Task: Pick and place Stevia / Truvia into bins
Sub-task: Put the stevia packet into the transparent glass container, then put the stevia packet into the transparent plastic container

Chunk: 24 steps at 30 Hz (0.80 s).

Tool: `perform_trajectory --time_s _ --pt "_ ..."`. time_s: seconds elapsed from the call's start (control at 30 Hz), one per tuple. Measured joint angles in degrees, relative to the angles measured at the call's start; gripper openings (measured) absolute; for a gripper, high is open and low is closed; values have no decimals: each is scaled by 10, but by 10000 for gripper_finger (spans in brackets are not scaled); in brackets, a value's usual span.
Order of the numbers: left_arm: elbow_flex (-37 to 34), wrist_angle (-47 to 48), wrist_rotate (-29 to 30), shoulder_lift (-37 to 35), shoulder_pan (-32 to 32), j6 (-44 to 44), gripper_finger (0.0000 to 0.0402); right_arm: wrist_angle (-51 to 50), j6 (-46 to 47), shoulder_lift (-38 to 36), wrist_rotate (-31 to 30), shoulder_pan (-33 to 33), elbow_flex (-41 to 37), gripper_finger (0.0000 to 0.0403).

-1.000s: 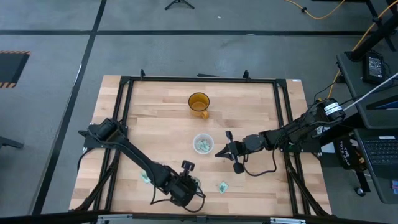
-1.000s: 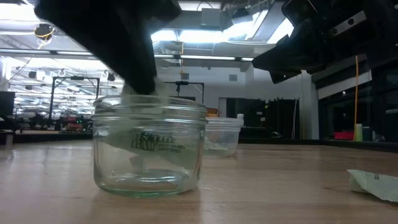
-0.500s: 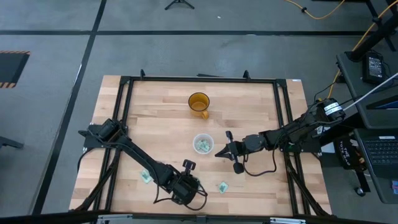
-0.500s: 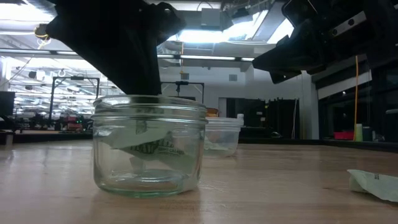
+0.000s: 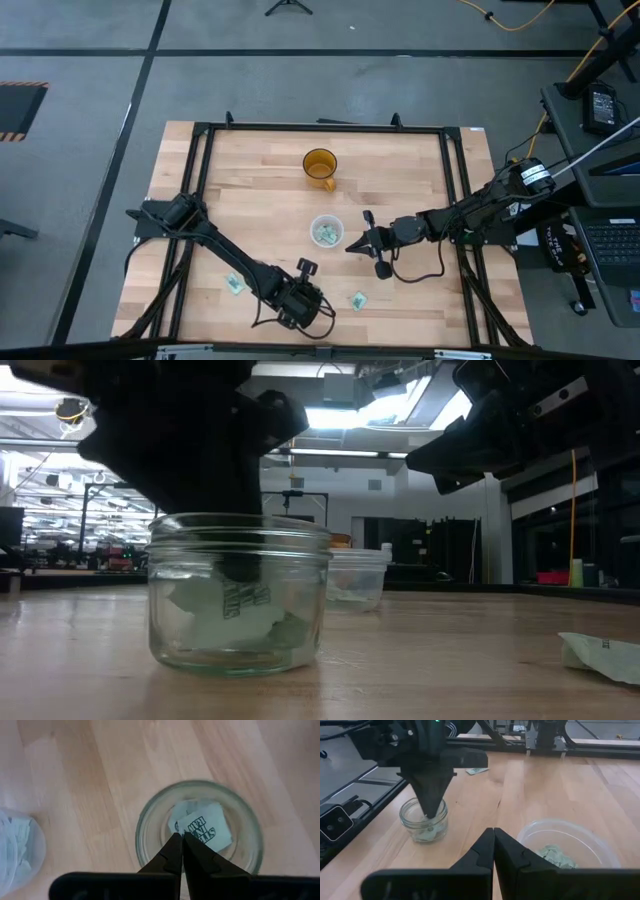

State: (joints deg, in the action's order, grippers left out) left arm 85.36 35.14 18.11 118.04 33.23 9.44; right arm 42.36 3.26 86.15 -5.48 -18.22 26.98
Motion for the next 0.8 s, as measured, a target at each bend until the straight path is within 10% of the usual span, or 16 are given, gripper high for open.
perform_trajectory --time_s 0.8 --pt "17 -5 3 -1 0 19 94 -2 8 0 0 0 0 12"
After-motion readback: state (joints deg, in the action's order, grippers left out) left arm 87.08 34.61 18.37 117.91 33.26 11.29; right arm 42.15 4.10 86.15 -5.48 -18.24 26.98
